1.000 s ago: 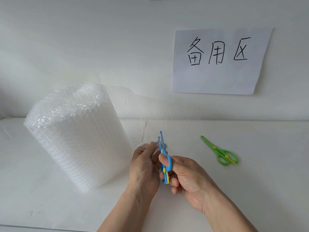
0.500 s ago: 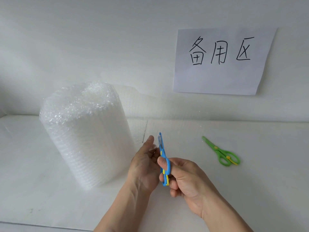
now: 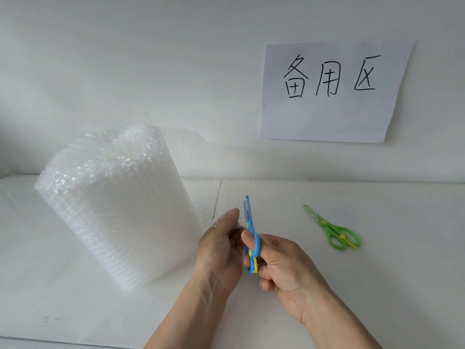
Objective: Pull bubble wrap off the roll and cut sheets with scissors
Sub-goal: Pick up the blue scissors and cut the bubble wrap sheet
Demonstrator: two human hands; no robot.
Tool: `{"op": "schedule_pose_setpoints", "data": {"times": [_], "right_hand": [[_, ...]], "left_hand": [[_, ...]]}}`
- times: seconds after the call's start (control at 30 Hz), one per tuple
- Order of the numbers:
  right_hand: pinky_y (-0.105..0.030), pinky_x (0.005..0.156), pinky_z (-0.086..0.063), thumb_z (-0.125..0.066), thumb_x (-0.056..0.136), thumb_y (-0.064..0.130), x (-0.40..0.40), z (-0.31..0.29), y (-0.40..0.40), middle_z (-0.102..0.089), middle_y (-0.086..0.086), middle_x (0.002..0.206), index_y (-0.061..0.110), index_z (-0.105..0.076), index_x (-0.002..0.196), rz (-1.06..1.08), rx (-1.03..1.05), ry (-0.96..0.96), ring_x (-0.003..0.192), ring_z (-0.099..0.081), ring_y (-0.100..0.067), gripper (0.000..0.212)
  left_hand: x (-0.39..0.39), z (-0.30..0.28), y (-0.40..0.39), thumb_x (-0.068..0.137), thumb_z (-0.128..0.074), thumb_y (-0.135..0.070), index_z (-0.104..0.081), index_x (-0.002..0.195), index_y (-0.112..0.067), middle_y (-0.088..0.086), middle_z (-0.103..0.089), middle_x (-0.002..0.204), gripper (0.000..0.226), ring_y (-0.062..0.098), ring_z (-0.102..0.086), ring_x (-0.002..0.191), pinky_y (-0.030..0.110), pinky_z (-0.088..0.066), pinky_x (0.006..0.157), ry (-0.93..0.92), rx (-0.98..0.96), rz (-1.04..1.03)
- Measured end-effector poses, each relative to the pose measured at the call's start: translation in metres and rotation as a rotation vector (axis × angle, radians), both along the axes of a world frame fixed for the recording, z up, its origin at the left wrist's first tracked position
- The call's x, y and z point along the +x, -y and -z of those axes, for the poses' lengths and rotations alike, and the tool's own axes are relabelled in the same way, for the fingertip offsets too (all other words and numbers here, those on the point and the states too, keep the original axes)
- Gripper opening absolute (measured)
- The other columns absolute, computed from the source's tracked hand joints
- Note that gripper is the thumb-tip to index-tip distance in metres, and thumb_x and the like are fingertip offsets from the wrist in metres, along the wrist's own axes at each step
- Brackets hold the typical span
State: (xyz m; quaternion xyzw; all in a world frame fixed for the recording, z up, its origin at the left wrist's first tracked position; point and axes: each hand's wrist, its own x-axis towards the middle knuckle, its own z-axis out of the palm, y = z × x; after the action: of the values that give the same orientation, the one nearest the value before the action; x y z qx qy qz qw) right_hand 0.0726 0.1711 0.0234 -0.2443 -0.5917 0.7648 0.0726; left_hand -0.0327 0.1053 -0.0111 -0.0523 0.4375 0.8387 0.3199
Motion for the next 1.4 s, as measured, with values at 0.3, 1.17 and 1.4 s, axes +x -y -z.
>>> {"op": "schedule_pose_setpoints", "data": {"times": [0.3,1.17,1.4], "right_hand": [[-0.023,0.045,-0.033,-0.077,0.072,0.05,0.003,-0.004,-0.011,-0.067,-0.006,0.068,0.024,-0.076,0.071,-0.027,0.046,0.03,0.045,-0.039,-0.009,0.026],[-0.022,0.046,-0.027,-0.075,0.076,0.046,-0.001,0.0,-0.013,-0.061,-0.005,0.068,0.023,-0.074,0.074,-0.052,0.083,0.002,0.045,-0.035,-0.008,0.023],[-0.022,0.045,-0.028,-0.073,0.079,0.045,-0.003,-0.002,-0.011,-0.061,0.0,0.066,0.026,-0.076,0.072,-0.032,0.113,-0.027,0.048,-0.032,-0.01,0.021]], "left_hand": [[0.0,0.004,-0.003,0.084,-0.071,-0.018,-0.056,0.075,-0.01,0.005,-0.049,0.063,0.019,0.02,-0.049,0.06,0.032,-0.041,0.056,-0.046,0.005,-0.041],[0.005,-0.002,-0.001,0.086,-0.069,-0.02,-0.057,0.087,-0.006,0.014,-0.046,0.077,0.019,0.021,-0.045,0.054,0.035,-0.041,0.056,-0.125,-0.068,0.023],[0.007,-0.001,-0.001,0.088,-0.067,-0.019,-0.06,0.084,-0.004,0.012,-0.058,0.064,0.016,0.024,-0.053,0.059,0.038,-0.041,0.059,-0.13,-0.042,0.016]]}}
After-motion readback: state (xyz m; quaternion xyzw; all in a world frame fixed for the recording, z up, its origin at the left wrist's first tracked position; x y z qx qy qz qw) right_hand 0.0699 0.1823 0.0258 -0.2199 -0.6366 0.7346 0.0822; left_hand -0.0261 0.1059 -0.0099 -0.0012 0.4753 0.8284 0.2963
